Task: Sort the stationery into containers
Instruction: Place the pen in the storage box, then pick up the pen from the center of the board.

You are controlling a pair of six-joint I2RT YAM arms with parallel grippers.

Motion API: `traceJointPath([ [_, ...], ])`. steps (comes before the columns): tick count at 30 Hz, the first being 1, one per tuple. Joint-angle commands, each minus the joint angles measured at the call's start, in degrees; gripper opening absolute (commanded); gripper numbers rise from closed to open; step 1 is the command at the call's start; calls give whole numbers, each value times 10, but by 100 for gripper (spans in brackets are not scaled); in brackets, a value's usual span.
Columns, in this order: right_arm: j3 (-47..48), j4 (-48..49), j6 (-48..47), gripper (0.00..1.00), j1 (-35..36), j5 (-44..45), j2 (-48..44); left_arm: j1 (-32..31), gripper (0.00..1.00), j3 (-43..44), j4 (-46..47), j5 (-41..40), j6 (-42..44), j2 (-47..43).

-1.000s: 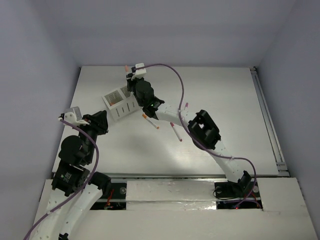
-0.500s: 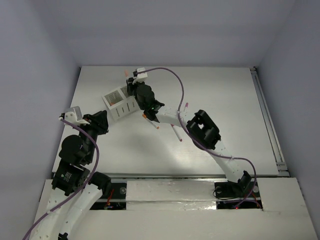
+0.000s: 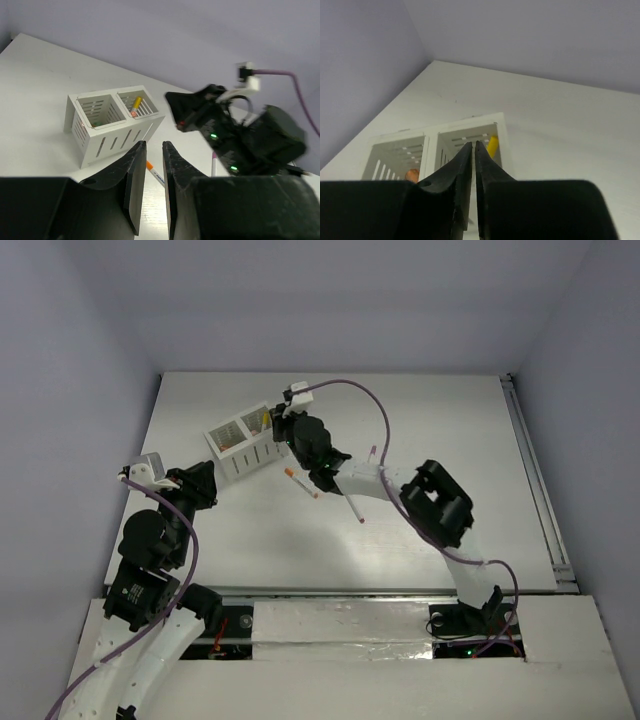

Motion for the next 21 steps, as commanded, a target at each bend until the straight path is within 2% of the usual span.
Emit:
traceJointPath([
  [1, -126, 52, 13, 0, 4, -32, -129, -4, 17, 7, 19, -3, 6, 5],
  [4, -218, -26, 27, 0, 4, -85, -190, -4, 17, 7, 19, -3, 6, 4],
  [5, -224, -102, 30, 0, 4, -107, -196, -4, 17, 7, 20, -4, 7, 4],
  [8, -220, -237, 28, 3, -8, -172, -201, -4, 17, 7, 21, -3, 9, 2],
  [9, -224, -253, 28, 8, -8, -175, -203, -4, 17, 7, 21, -4, 10, 2],
  [10, -235, -254, 31, 23, -8, -179, -213, -4, 17, 7, 21, -4, 10, 2],
  [12, -268, -240, 30, 41, -8, -196, -218, -4, 17, 7, 21, -5, 10, 2],
  [13, -265, -247, 26, 54, -13, -217, -216, -4, 17, 7, 21, -4, 11, 3],
  [18, -214, -305, 8, 57, -13, -226, -162, -4, 17, 6, 24, 1, 10, 6],
  [21, -193, -320, -13, 57, -13, -202, -129, -4, 17, 7, 24, 2, 10, 6],
])
